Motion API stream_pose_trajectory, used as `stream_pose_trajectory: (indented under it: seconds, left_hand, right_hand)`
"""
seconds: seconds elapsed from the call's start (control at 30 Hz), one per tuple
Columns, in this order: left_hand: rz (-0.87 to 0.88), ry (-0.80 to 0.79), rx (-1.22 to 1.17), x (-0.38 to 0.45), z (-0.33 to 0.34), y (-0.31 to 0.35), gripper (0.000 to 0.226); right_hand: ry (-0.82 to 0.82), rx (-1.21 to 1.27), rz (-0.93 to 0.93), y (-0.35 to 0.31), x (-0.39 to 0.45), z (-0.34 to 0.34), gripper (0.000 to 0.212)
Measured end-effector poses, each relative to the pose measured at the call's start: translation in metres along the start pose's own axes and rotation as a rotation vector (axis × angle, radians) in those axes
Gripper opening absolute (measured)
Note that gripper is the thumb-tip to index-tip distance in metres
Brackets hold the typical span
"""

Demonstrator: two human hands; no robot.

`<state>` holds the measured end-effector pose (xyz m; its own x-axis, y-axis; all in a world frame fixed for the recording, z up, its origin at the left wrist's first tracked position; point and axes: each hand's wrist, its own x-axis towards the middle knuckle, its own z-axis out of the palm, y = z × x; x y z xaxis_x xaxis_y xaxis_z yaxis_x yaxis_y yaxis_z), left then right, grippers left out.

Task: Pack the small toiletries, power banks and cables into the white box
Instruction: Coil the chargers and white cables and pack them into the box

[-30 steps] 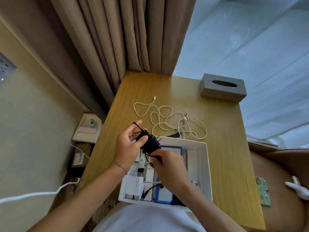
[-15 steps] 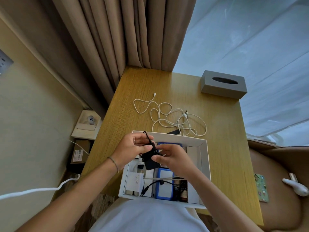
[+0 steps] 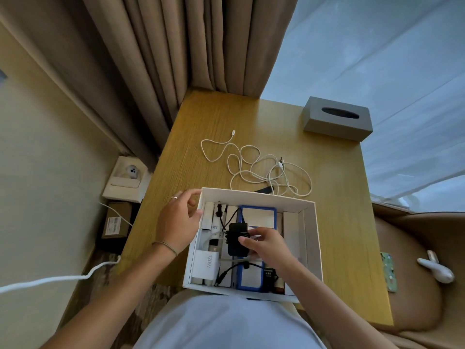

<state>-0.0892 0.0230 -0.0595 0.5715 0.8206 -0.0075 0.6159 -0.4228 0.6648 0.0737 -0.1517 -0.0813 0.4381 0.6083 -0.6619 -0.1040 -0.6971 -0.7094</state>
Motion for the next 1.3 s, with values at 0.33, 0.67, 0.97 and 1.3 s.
stream_pose_trajectory:
  seconds: [0.33, 0.67, 0.97, 1.3]
  left_hand:
    - [-0.035, -0.037, -0.114, 0.000, 0.003, -0.005, 0.042]
    - [0.042, 0.000, -0.041, -0.001, -0.001, -0.002, 0.037]
    - [0.252, -0.018, -0.031, 0.033, 0.001, 0.056, 0.018]
    - [0.049, -0.292, 0.191, 0.120, 0.044, 0.083, 0.017]
  right_hand:
    - [0.111, -0.399, -0.100, 0.003, 0.003, 0.030, 0.017]
    - [0.233, -0.814, -0.234, -0.004, -0.008, 0.033, 0.037]
    - [0.383, -0.596, -0.415, -0.063, -0.021, -0.028, 0.021]
    - [0.383, -0.417, -0.414, -0.096, 0.035, -0.100, 0.020]
